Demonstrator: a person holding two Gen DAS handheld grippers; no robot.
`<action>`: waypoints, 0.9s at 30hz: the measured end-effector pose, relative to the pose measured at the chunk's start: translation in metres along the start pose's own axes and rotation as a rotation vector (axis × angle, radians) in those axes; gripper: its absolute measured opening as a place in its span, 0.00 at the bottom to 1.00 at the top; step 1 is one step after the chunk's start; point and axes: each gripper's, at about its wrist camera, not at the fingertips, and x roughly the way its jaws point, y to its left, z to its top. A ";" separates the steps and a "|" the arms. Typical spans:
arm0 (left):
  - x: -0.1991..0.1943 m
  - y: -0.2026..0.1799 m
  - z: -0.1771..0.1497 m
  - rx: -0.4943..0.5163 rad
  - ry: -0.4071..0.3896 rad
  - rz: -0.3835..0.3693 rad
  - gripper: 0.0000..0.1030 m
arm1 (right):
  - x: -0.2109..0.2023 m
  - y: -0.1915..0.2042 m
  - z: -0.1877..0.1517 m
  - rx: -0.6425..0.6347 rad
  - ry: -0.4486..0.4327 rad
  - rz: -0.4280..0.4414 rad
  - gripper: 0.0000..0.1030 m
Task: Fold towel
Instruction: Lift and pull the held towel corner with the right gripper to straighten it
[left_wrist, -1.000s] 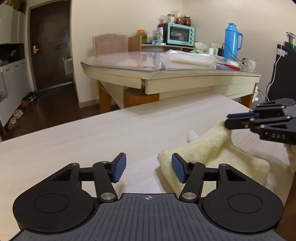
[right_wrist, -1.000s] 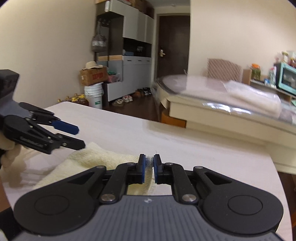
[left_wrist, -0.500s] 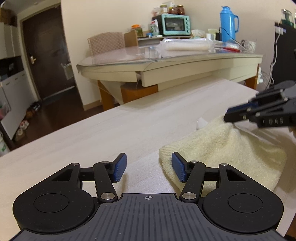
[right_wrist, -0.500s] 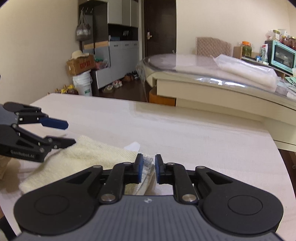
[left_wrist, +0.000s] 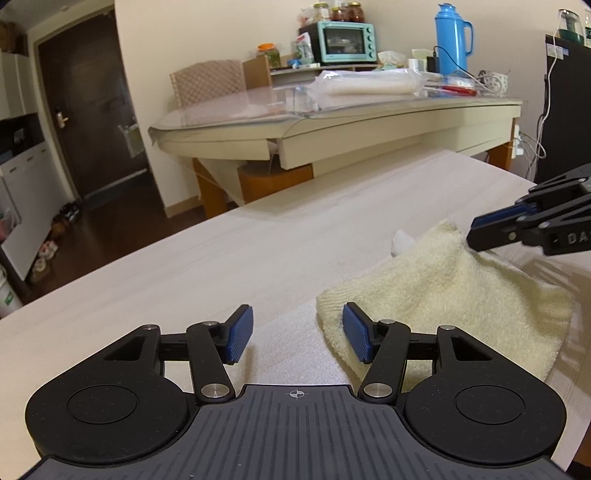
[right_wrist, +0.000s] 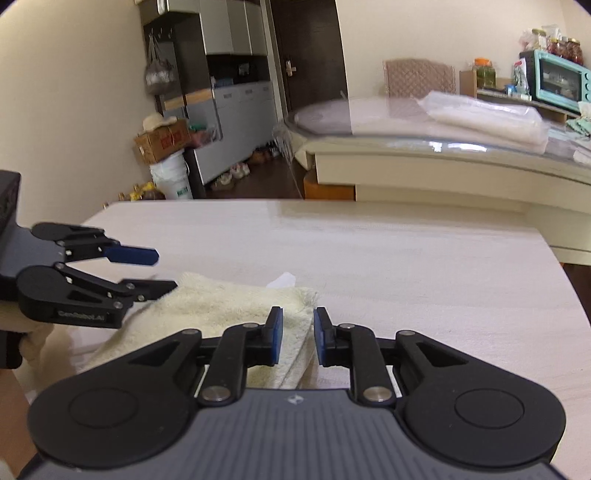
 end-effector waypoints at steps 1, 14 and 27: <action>0.000 0.000 0.000 0.000 0.000 0.000 0.58 | 0.001 0.000 -0.001 0.008 0.006 0.009 0.19; 0.001 -0.002 0.002 0.012 0.002 0.001 0.58 | -0.013 -0.001 -0.007 0.037 -0.030 -0.009 0.11; 0.002 0.000 0.003 0.008 0.007 -0.007 0.58 | 0.008 0.032 -0.003 -0.190 0.050 -0.037 0.15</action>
